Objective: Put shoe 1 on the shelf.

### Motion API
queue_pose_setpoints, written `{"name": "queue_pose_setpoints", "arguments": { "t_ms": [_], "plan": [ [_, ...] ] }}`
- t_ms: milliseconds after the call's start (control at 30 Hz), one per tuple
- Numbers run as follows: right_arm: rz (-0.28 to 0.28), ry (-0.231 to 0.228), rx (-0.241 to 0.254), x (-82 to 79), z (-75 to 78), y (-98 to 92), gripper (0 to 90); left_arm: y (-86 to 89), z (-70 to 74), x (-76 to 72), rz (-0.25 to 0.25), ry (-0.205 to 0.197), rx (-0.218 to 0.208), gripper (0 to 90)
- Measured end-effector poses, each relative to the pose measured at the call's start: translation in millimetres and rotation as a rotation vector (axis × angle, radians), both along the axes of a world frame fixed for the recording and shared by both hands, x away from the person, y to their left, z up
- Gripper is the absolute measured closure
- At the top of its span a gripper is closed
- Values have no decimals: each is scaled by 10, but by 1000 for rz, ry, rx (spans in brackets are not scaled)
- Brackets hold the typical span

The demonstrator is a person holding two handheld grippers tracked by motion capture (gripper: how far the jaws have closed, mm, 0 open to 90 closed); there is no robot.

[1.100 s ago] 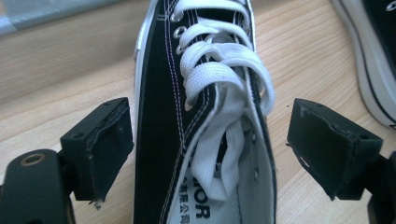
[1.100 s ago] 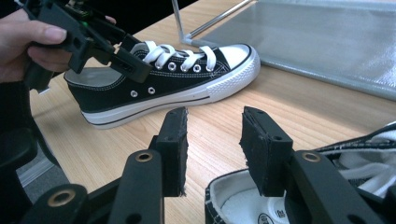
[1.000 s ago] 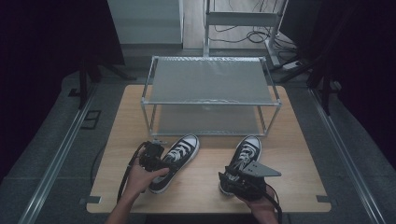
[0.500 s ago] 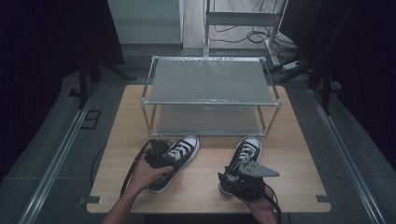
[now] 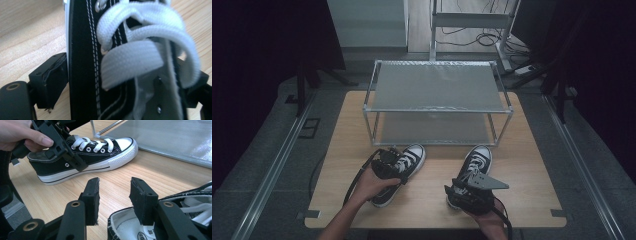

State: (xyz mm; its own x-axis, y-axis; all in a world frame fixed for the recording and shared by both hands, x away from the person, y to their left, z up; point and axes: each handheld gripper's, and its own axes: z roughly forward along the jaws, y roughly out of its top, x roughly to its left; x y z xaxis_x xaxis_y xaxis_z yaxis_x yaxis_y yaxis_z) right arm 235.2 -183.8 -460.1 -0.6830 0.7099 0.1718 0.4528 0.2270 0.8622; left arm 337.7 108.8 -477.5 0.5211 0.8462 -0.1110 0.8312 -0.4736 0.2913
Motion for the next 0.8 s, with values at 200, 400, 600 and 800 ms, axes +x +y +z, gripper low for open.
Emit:
{"name": "queue_pose_setpoints", "arguments": {
  "t_ms": [200, 400, 600, 800],
  "plan": [
    [-4, 3, -3, 5, -17, -3, 595, -26, -8, 22, -11, 10, 27, 128],
    [-6, 0, -4, 6, -14, -19, 600, 22, -1, 30, -25, 11, 4, 148],
    [-9, 1, -8, 17, -28, -38, 604, 27, 5, 18, -45, -1, -29, 158],
    [-19, 1, -3, 24, -30, -71, 605, 55, 117, -37, -75, -47, -116, 162]
  ]
}}
